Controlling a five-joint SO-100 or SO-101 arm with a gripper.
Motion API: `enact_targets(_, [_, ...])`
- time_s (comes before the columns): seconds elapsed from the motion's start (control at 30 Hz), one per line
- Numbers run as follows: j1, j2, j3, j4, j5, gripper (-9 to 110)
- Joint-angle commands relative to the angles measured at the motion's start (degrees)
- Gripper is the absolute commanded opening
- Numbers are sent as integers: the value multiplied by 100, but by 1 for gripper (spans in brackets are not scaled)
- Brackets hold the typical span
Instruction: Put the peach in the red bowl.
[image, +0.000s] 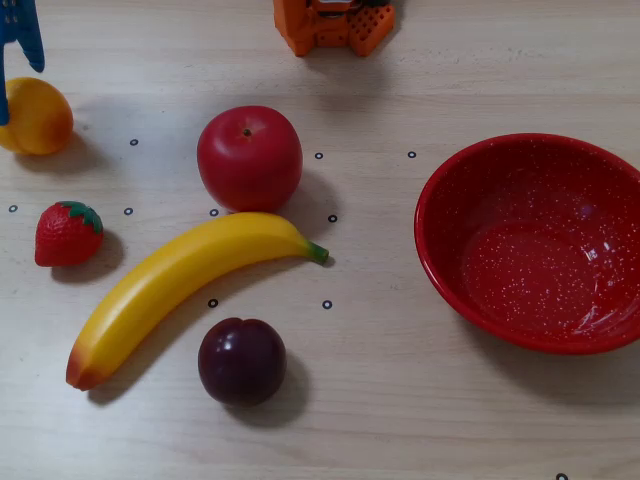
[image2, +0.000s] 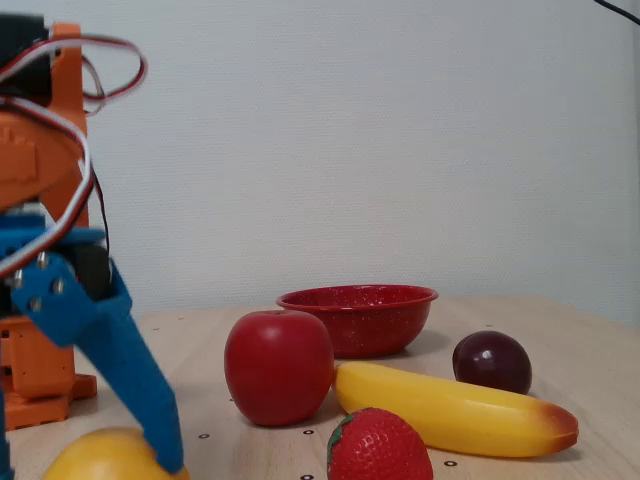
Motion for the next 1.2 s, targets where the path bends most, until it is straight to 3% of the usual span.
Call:
enact_targets(0.0, [-114,272,-149,-176,141,42])
enact_targets(1.17, [229,-9,606,-1195,123,41])
